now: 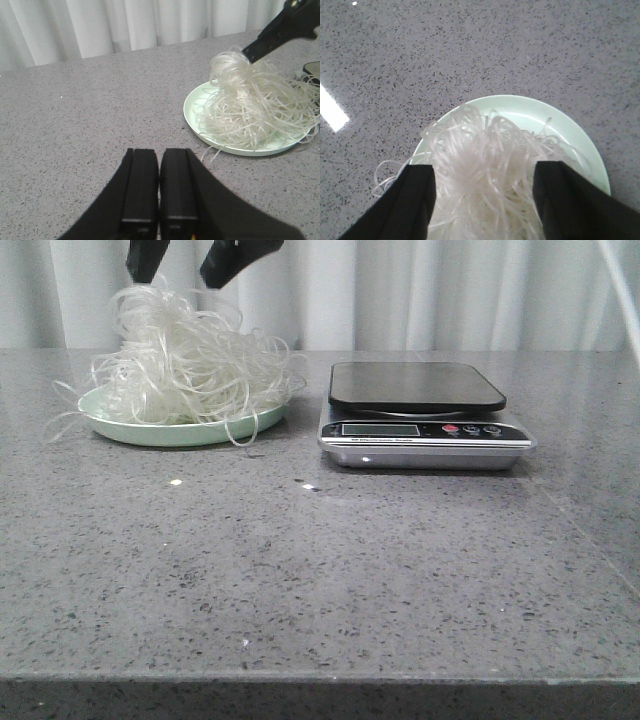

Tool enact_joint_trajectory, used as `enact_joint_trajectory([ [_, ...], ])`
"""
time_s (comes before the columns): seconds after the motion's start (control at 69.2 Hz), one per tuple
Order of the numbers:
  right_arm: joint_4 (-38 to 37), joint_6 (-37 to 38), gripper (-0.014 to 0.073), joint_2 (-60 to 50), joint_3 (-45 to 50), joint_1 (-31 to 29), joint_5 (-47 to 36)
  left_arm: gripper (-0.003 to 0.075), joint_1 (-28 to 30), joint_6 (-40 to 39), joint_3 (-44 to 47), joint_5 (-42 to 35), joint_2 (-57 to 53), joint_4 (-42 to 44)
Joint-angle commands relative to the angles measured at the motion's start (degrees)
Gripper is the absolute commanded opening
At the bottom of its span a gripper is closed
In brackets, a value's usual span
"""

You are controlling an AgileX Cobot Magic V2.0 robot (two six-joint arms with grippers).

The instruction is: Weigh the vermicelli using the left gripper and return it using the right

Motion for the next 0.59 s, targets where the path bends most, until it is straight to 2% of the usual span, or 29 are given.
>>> enact_joint_trajectory([
  [0.0,0.23,-0.39,0.0467,-6.55,-2.84,-1.97,-0.36,0.0136,0.07,-0.7,-1.5,-4.41,0.04,-0.76],
  [0.043,0.23,-0.39,0.0427,-7.28,-2.84,-2.58,-0.08,0.0136,0.07,-0.7,-1.5,-4.41,0.04,-1.1],
  [0.058,0.23,-0.39,0.0379,-8.04,-2.84,-3.23,0.05,0.0136,0.07,-0.7,-1.5,-4.41,0.04,-1.53],
  [0.087,0.23,-0.39,0.0327,-8.79,-2.84,-3.97,0.55,0.0136,0.07,-0.7,-1.5,-4.41,0.04,-1.64],
  [0.101,0.23,-0.39,0.0327,-8.79,-2.84,-3.97,0.55,0.0136,0.07,-0.7,-1.5,-4.41,0.04,-1.64],
  [0.116,0.23,-0.39,0.0274,-9.42,-2.84,-4.73,0.84,0.0136,0.07,-0.7,-1.5,-4.41,0.04,-1.64],
  [0.145,0.23,-0.39,0.0223,-10.32,-2.84,-5.45,1.39,0.0136,0.07,-0.7,-1.5,-4.41,0.04,-1.64],
  [0.217,0.23,-0.45,0.0138,-11.77,-2.84,-7.22,2.55,0.0136,0.07,-0.7,-1.5,-4.41,0.04,-1.64],
  [0.419,-1.07,-0.45,0.0151,-16.03,-2.2,-12.74,8.83,0.0136,0.07,-0.7,-1.5,-4.41,0.04,-1.64],
  [0.578,-4.35,-0.45,0.0151,-19.56,1.88,-15.14,9.67,0.0136,0.07,-0.7,-1.5,-4.41,0.04,-1.64],
])
